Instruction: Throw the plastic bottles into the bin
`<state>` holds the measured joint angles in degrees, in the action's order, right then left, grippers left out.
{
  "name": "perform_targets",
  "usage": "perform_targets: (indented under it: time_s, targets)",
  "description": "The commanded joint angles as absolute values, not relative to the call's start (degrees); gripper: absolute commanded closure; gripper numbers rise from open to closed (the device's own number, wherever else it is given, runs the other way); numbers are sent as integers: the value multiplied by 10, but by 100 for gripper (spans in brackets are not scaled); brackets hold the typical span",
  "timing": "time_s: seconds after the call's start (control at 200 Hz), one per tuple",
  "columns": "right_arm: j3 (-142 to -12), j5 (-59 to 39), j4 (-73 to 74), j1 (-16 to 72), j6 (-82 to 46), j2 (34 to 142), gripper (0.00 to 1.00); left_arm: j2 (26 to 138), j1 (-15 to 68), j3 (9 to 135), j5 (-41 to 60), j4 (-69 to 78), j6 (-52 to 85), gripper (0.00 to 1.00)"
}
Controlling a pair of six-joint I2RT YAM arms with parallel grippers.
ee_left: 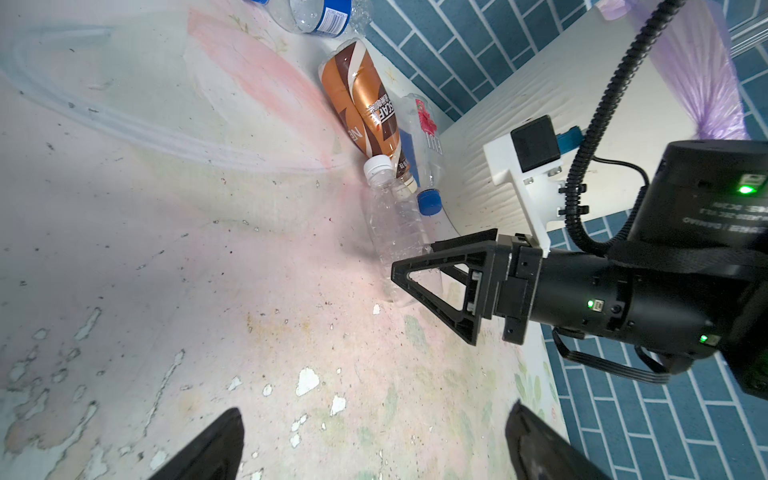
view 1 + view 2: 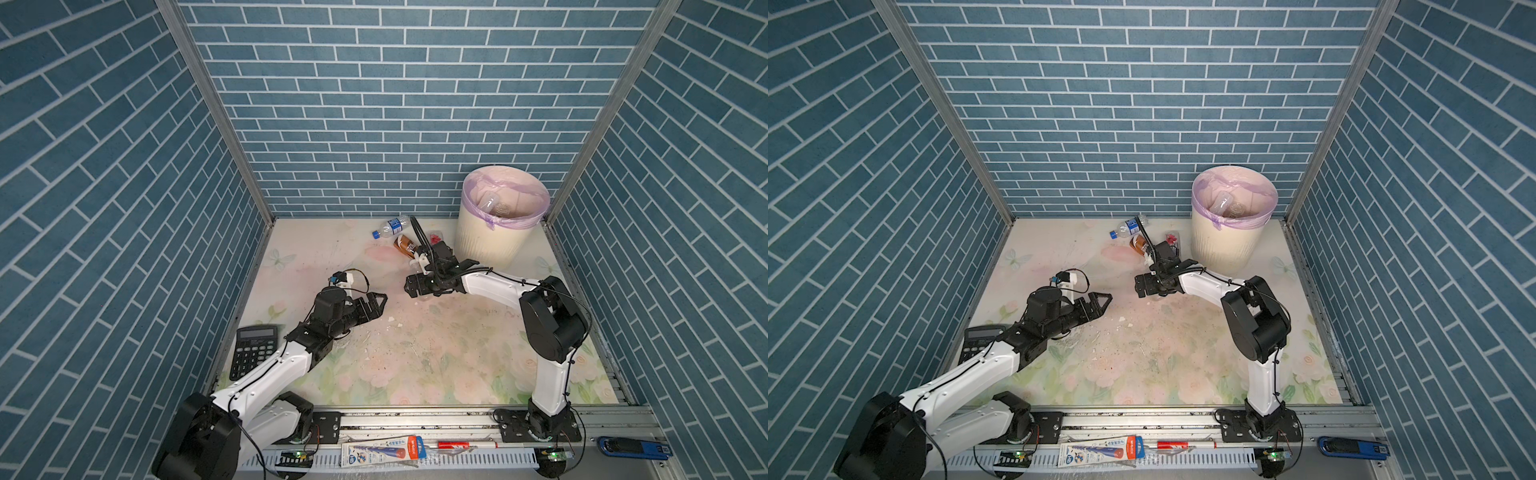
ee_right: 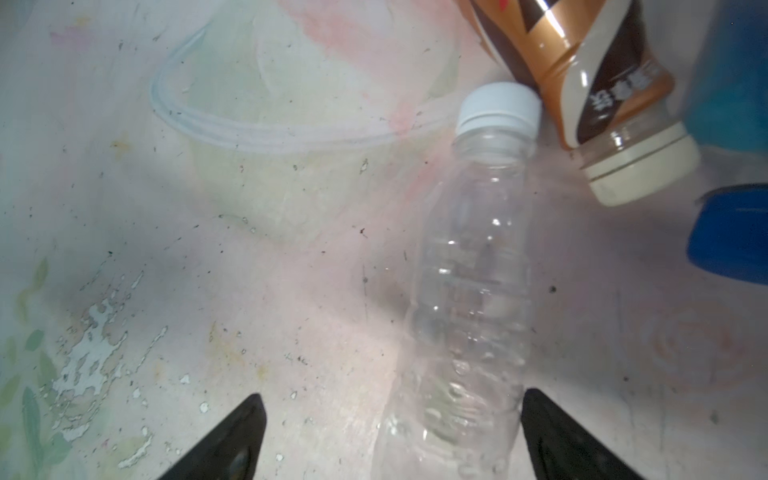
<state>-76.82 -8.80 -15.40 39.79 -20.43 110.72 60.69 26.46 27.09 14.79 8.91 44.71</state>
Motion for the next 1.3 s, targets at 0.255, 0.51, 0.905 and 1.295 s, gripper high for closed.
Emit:
perform_targets:
  time_s: [0.255, 0.51, 0.905, 1.295]
  targets:
    - [-700, -39, -157, 392, -212, 996, 1, 655, 259, 331, 127, 59, 383, 1]
    - [-613, -7, -159, 368, -208, 882, 1, 790, 263, 412, 170, 89, 355, 1]
    - [-488, -8, -178, 300, -233, 661, 1, 982, 349, 582, 146, 69, 350, 1]
    - [-435, -25, -198, 264, -236, 583, 1, 1121, 398, 717, 77, 10, 393, 1]
